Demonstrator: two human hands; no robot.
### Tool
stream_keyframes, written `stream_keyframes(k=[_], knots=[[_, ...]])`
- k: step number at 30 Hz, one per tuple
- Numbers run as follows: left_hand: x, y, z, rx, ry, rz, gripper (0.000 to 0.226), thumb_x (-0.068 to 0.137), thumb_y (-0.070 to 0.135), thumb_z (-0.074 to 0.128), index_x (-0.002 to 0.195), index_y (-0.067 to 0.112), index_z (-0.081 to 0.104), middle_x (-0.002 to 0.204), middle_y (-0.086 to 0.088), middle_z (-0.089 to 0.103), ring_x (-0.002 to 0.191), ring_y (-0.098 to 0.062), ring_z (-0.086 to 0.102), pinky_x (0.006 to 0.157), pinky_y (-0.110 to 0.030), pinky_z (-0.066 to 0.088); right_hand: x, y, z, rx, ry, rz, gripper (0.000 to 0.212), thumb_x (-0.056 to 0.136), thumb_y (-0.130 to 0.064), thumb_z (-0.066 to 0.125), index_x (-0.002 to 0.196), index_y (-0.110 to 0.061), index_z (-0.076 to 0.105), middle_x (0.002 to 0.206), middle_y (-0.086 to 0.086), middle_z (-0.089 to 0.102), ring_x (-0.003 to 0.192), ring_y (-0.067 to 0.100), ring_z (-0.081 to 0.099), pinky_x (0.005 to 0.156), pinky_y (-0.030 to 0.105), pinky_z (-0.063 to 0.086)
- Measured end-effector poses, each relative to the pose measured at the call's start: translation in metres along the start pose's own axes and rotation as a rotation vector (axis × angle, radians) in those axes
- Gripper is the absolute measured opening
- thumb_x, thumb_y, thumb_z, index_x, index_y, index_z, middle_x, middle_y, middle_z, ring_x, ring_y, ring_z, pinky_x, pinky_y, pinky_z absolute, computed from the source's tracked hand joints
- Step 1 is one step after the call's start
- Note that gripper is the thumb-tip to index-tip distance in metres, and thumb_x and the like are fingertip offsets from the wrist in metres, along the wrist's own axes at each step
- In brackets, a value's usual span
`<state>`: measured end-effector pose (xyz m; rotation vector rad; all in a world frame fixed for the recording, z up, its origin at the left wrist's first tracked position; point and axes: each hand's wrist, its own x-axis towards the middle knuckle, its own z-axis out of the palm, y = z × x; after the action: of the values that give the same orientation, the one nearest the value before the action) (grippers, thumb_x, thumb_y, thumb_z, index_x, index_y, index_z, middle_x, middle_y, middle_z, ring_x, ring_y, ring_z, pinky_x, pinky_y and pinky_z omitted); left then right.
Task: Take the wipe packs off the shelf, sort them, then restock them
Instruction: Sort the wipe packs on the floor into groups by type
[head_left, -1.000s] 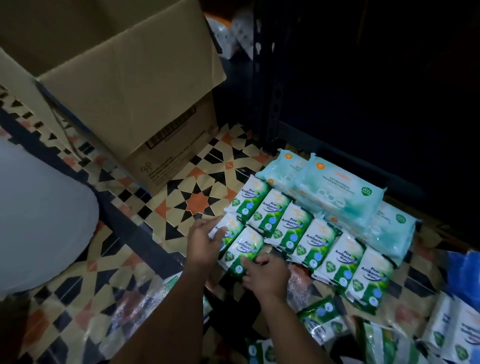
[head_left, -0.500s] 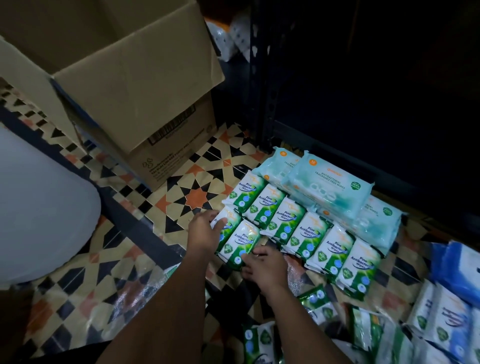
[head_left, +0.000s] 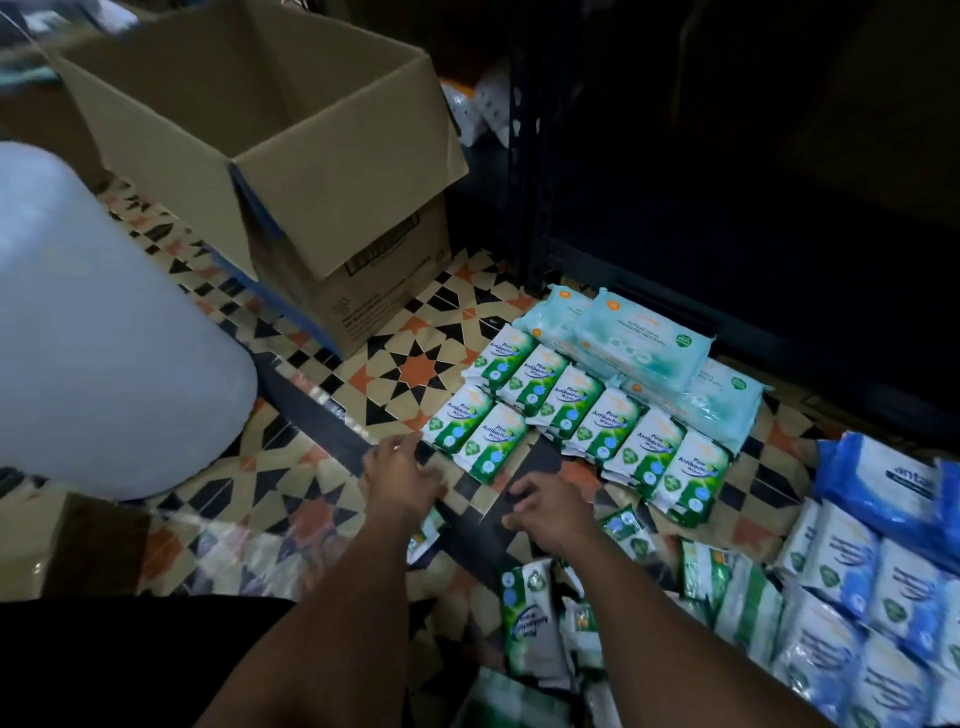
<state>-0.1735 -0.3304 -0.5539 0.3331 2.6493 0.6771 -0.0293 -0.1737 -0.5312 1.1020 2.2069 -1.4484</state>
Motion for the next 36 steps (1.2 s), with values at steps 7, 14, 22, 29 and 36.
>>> stream_keyframes(k=[7,14,22,29,36], knots=[[-0.052,0.002,0.012,0.226,-0.186,-0.143,0.066,0.093,0.060,0.055,0.150,0.034,0.034,0.163,-0.020,0.003,0.146,-0.047,0.014,0.117,-0.052,0.028,-0.038,0.016,0.008,-0.696,-0.094,-0.177,0.072,0.062,-0.056,0.086,0.124,-0.031,0.058,0.121,0.003,0.058,0.122,0.027,0.040,0.103,0.041,0.039],[-0.080,0.008,0.021,0.270,-0.130,-0.125,0.044,0.090,0.015,0.064,0.130,0.024,0.049,0.144,-0.010,0.020,0.124,-0.041,0.041,0.091,-0.045,0.053,-0.056,0.023,0.014,-0.835,-0.177,-0.138,0.080,0.062,-0.043,0.092,0.131,-0.018,0.059,0.132,0.006,0.055,0.129,0.031,0.045,0.108,0.047,0.040],[-0.077,0.012,-0.016,-0.793,0.028,-0.219,0.008,0.099,0.016,0.053,0.097,0.023,0.051,0.094,-0.011,0.056,0.074,-0.024,0.054,0.067,-0.034,0.046,-0.038,0.013,-0.010,0.066,-0.068,0.041,0.041,0.070,-0.014,0.090,0.082,-0.014,0.051,0.087,0.007,0.052,0.078,0.026,0.058,0.059,0.033,0.047],[-0.077,0.036,-0.046,-1.151,-0.050,-0.331,0.049,0.081,-0.002,0.061,0.124,0.020,0.056,0.122,-0.013,0.062,0.111,-0.035,0.063,0.101,-0.058,0.050,-0.047,-0.003,-0.039,0.825,0.044,0.199,0.026,0.076,0.006,0.075,0.102,0.008,0.070,0.110,0.024,0.069,0.097,0.039,0.067,0.075,0.050,0.060],[-0.087,0.048,-0.052,-1.237,-0.136,-0.202,0.056,0.078,-0.010,0.068,0.123,0.023,0.069,0.129,-0.014,0.065,0.117,-0.031,0.064,0.108,-0.052,0.046,-0.042,0.004,-0.038,0.887,0.008,0.144,0.078,0.027,-0.017,0.091,0.102,-0.010,0.068,0.140,0.014,0.057,0.133,0.039,0.048,0.098,0.051,0.041]])
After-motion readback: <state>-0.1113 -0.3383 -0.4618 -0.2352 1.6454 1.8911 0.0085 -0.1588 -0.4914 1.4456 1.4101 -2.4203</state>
